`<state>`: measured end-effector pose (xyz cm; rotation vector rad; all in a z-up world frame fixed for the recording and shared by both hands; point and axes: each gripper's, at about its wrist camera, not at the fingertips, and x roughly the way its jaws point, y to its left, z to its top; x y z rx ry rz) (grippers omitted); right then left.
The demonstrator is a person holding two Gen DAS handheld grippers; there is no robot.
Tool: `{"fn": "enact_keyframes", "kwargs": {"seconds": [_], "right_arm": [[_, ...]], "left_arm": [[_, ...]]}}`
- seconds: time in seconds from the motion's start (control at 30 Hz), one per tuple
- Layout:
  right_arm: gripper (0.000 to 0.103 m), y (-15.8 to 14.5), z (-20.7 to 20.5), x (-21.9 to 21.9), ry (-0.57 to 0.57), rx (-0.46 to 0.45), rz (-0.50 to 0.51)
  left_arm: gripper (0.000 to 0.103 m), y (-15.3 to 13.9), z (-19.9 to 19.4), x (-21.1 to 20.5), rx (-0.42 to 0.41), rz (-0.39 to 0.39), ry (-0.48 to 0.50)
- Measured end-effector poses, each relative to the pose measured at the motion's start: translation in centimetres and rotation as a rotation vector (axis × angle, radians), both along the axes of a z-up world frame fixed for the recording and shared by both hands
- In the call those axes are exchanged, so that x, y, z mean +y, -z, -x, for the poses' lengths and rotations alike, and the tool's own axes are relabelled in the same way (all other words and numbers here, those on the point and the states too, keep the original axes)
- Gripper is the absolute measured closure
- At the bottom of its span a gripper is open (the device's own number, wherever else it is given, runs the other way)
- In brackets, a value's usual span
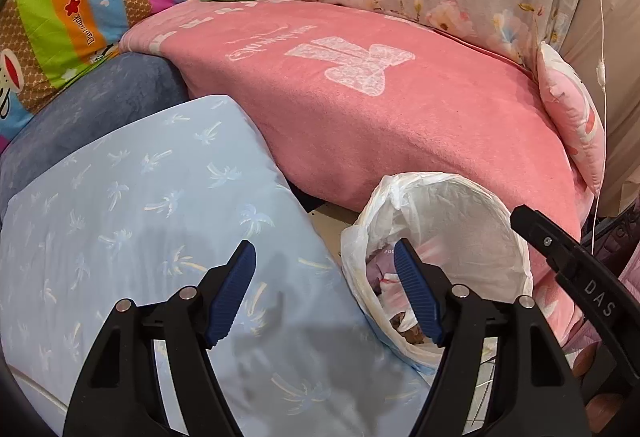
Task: Collect trash
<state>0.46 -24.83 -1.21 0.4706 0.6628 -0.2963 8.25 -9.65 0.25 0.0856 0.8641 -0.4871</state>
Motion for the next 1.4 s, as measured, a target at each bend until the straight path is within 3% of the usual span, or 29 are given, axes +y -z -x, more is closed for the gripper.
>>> {"fn": "enact_keyframes", "kwargs": {"seconds": [0.63,0.9,0.97,1.4], "right_arm": [[0.072,0.7,1.8,2.3,-0.046,0.067,0.071],[0.058,0.8,3.2,2.8,-0.052,0.087,0.12],[0.05,1.0,3.5,2.8,-0.047,0.089,0.123],[0.031,2.3,5.3,2.5,-0.024,0.12,0.156]], "left_arm": [[0.025,0.8,1.3,1.3,-0.02,-0.034,-0.017],[0.019,1.3,2.8,1.6,-0.063,-0.086,-0.019],[0.017,1.4,3.1,1.6,-0.067,-0.095,-0.021],[0.013,2.6,4.6,1.5,-0.077,-0.126,-0.047]]}}
